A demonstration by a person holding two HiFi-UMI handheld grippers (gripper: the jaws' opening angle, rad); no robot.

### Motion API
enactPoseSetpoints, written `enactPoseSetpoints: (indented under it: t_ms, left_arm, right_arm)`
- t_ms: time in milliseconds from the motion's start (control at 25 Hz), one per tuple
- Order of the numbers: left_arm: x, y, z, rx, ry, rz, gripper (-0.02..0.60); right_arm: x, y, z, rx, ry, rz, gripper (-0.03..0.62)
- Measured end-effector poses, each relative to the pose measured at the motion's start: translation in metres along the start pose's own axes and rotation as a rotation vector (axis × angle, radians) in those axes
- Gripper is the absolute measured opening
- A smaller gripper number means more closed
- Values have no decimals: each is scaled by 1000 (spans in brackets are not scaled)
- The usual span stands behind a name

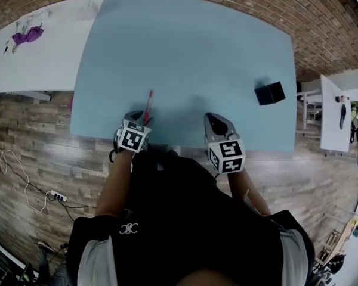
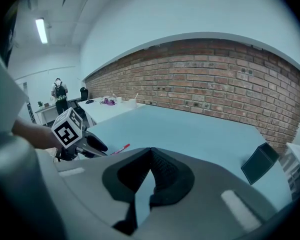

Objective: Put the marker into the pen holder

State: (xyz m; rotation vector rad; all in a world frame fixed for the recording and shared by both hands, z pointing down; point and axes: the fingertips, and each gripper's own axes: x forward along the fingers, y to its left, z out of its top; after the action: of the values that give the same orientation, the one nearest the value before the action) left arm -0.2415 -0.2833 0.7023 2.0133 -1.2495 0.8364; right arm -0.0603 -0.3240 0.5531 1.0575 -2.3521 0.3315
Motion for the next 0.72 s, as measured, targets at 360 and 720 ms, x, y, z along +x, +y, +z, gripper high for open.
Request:
enactPoseSetpoints:
  t_ms: [360, 720]
  left_arm:
    - [22, 12, -20, -66, 57, 123, 133]
    - [20, 29, -22, -173, 10, 175, 64]
  right_arm:
    - [-9, -28, -20, 4, 23, 2, 5]
    - [-14, -37, -20, -4, 12, 1, 5]
